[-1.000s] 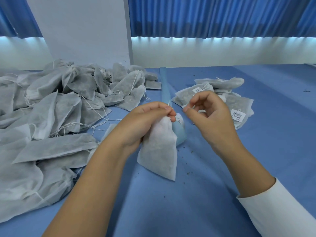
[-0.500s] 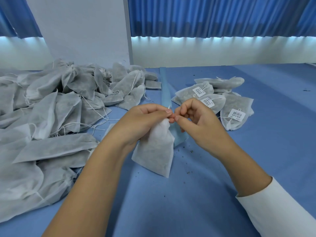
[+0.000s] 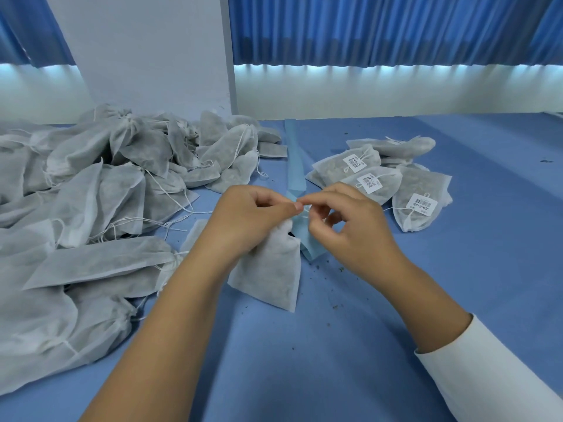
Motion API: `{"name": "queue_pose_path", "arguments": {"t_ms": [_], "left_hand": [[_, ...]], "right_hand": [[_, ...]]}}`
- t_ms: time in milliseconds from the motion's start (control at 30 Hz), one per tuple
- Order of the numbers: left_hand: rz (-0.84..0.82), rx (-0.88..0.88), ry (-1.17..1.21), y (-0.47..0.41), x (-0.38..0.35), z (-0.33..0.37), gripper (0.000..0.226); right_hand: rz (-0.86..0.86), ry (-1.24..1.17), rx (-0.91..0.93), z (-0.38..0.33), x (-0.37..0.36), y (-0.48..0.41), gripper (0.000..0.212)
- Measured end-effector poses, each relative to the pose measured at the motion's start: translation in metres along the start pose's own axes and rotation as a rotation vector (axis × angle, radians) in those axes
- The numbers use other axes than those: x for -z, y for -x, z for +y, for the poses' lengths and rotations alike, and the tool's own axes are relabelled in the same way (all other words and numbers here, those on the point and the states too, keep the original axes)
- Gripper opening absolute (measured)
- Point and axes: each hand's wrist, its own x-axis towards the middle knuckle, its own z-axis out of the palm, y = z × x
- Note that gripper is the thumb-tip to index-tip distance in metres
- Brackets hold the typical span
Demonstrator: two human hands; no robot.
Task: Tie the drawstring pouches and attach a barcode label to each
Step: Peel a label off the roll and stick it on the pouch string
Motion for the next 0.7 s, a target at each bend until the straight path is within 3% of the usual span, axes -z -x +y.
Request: {"name": "queue_pose_path", "arguments": {"t_ms": [267,467,700], "left_hand": [[0.016,-0.104,-0.087,0.0,-0.002,-0.001,0.014],[-0.034,0.01,0.054,0.002,0.0,0.002,0.017],[-0.077,0.082,0.135,0.003,0.0,0.005,0.017]], "right_hand": [[-0.125,-0.029,-0.168,-0.002,0.002,-0.002,0.015],[-0.165,-0.315,-0.37,-0.008,0.008,-0.005,0.016],[-0.142,-0.426,-0.374,-0.003,0.01,-0.004,0.006]]}}
